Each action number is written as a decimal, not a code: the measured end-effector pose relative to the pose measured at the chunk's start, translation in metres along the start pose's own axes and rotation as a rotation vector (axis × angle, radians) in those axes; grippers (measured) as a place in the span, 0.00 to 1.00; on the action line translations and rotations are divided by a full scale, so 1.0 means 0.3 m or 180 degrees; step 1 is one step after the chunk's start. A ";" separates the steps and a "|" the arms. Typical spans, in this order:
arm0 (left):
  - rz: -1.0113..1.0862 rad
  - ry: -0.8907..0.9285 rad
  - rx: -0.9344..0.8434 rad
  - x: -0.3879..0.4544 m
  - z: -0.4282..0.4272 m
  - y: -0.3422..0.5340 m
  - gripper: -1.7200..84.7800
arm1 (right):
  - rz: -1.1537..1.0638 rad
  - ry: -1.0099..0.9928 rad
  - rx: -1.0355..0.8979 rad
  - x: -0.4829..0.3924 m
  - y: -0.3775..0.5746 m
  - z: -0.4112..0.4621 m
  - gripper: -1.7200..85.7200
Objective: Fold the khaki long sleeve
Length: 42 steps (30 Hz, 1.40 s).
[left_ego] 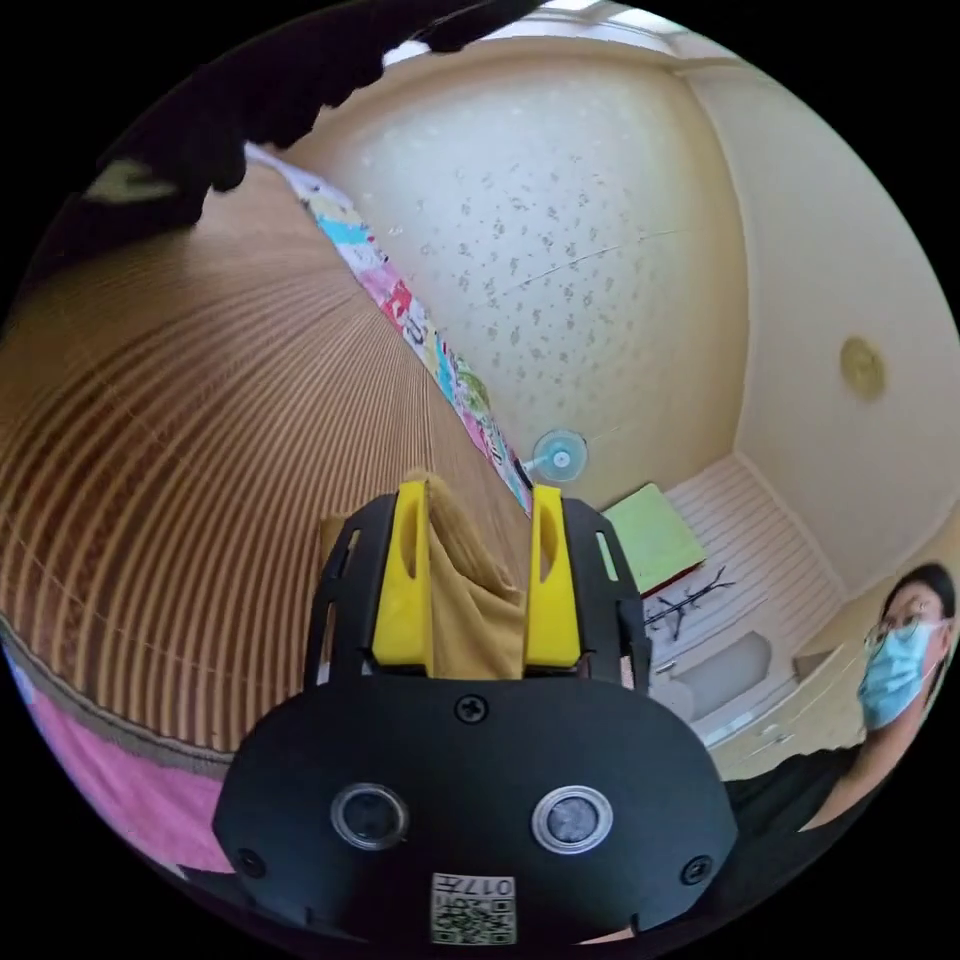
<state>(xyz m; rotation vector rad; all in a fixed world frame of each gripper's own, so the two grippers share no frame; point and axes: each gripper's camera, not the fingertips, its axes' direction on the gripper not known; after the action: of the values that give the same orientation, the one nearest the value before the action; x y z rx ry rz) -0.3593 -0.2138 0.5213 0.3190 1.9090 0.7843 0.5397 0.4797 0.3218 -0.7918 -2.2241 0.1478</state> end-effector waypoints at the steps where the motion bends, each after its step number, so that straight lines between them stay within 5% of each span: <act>1: 0.0134 -0.0169 -0.0015 0.020 -0.001 0.003 0.18 | -0.0189 0.0118 -0.0160 -0.007 0.022 0.047 0.11; 9: 0.0686 -0.0789 -0.1121 0.072 0.345 -0.064 0.17 | -0.0665 0.0900 -0.0955 0.048 0.104 0.465 0.14; 13: 0.0689 -0.1238 -0.1424 0.046 0.508 -0.059 0.08 | -0.0908 0.1229 -0.1350 0.094 0.140 0.657 0.08; 17: 0.0760 -0.1013 -0.1284 0.042 0.501 -0.021 0.05 | -0.1112 0.1155 -0.0803 0.068 0.231 0.600 0.06; 20: 0.0829 -0.0189 -0.0514 0.047 0.350 0.005 0.03 | -0.1044 0.0879 -0.0265 0.087 0.276 0.513 0.06; 28: 0.0208 -0.1080 -0.0907 -0.110 0.470 0.004 0.04 | -0.0788 0.1611 -0.1212 0.309 0.285 0.825 0.08; 32: 0.0354 -0.0888 -0.0803 -0.070 0.348 0.029 0.11 | -0.0940 0.1811 -0.0944 0.265 0.336 0.709 0.09; 38: 0.0084 -0.0816 -0.0811 -0.059 0.025 0.322 0.17 | -0.0986 0.1058 -0.0433 0.139 0.557 0.448 0.06; 42: -0.0208 -0.0860 -0.0871 -0.096 -0.060 0.573 0.18 | -0.1059 0.0454 -0.0708 0.063 0.699 0.532 0.06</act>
<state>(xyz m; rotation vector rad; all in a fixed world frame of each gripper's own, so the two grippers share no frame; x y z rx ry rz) -0.3821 -0.1064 0.6580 0.1814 1.5310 0.8984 0.5231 0.6801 0.1504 -0.5172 -2.2230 -0.3124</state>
